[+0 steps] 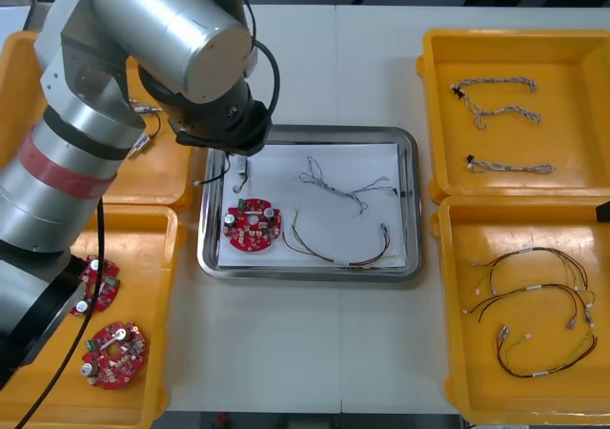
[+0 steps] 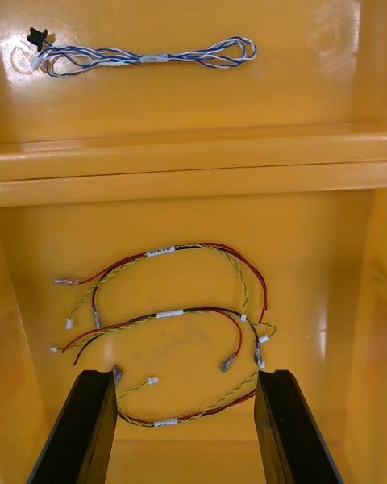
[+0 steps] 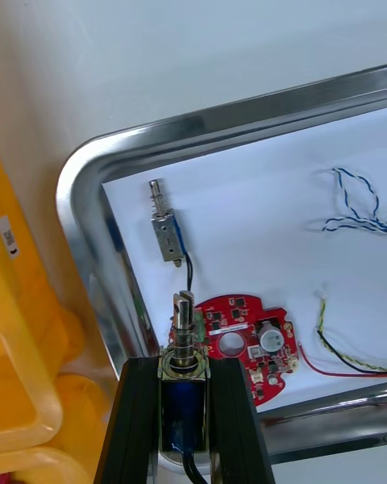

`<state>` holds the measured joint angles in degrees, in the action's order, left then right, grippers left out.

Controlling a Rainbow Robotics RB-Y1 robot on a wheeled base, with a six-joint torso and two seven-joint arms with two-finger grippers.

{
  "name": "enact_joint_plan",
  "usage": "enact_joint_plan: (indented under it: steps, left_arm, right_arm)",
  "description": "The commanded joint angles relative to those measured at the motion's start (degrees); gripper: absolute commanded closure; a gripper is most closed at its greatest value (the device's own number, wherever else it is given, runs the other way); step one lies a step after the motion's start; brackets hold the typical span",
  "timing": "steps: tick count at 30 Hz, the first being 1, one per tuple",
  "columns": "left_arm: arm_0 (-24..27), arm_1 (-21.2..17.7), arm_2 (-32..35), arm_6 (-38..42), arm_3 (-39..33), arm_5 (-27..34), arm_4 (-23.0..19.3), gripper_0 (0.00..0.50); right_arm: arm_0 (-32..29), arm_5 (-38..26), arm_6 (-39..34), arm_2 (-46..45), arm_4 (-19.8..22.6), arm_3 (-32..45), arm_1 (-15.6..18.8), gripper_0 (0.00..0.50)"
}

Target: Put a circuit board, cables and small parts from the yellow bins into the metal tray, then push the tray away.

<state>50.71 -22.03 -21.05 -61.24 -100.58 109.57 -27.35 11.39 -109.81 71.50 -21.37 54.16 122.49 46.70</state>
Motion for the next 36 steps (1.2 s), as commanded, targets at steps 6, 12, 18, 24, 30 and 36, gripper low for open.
enact_joint_plan:
  steps: [6,12,18,24,30,36]
  left_arm:
    - [3.2,3.7,-2.6,6.7,3.6,0.4,1.7,0.5]
    - [3.2,5.4,-4.4,7.1,7.4,-1.6,4.1,0.5]
    - [3.2,8.1,-4.6,8.3,9.4,-4.5,6.5,0.5]
    - [3.2,9.5,-5.1,8.5,13.3,-9.7,8.5,0.5]
    - [3.2,10.6,-5.5,8.9,15.2,-11.0,10.9,0.5]
    - [3.2,10.6,-5.5,9.1,16.9,-11.6,11.6,0.5]
  right_arm:
    - [-0.7,-0.2,0.5,-1.7,1.0,1.6,1.3,0.0]
    - [-0.7,-0.2,0.5,-1.7,1.0,1.6,1.3,0.0]
    - [-0.8,-0.2,0.4,-1.7,1.3,1.6,1.3,0.0]
    - [-0.8,-0.2,0.4,-1.7,1.3,1.6,1.3,0.0]
    - [-1.1,-0.2,0.5,-1.7,1.4,1.6,1.4,0.0]
    - [-1.1,-0.2,0.5,-1.7,0.9,1.7,1.3,0.0]
